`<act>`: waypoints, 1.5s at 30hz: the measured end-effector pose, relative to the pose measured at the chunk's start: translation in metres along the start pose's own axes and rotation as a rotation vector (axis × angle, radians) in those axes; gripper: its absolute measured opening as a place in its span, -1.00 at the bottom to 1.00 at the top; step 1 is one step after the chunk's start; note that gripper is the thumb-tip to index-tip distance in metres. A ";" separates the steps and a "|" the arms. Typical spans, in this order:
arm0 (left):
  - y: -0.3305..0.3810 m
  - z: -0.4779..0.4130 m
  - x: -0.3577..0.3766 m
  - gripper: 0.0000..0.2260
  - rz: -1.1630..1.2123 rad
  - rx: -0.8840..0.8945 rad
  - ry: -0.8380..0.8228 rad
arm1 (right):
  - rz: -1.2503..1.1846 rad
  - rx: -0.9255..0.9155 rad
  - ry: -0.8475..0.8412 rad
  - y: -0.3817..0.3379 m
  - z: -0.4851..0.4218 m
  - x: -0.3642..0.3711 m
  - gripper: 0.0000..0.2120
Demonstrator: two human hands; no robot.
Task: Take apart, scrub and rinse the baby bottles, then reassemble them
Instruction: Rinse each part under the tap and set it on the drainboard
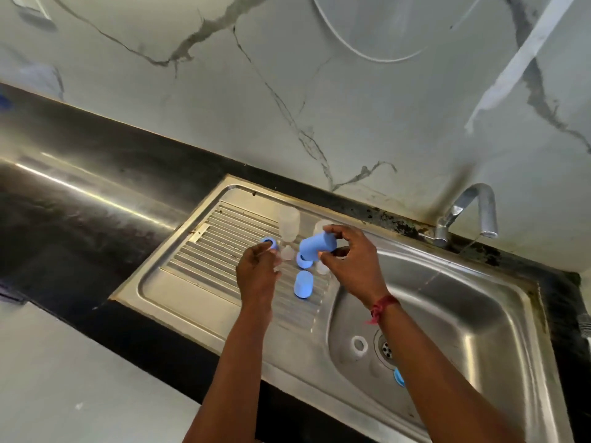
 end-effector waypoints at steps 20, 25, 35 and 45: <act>0.007 -0.083 -0.093 -0.89 -0.015 -0.154 0.160 | 0.657 0.085 -0.310 0.017 -0.039 0.142 -0.63; 0.005 -0.082 -0.091 -0.94 -0.024 -0.180 0.156 | 0.671 0.095 -0.342 0.020 -0.042 0.148 -0.63; -0.002 -0.080 -0.086 -0.89 -0.072 -0.188 0.138 | 0.689 0.095 -0.391 0.022 -0.041 0.156 -0.68; -0.004 -0.076 -0.083 -0.82 -0.101 -0.180 0.129 | 0.681 0.089 -0.403 0.022 -0.040 0.152 -0.61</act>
Point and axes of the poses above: each hand's wrist, its own z-axis away from the middle knuckle, its own x-axis out of the palm, y = z × x, the point moved 4 cm from there along -z, towards the middle knuckle, and after that the axes turned 8 degrees about -y, right-handed, at the moved point
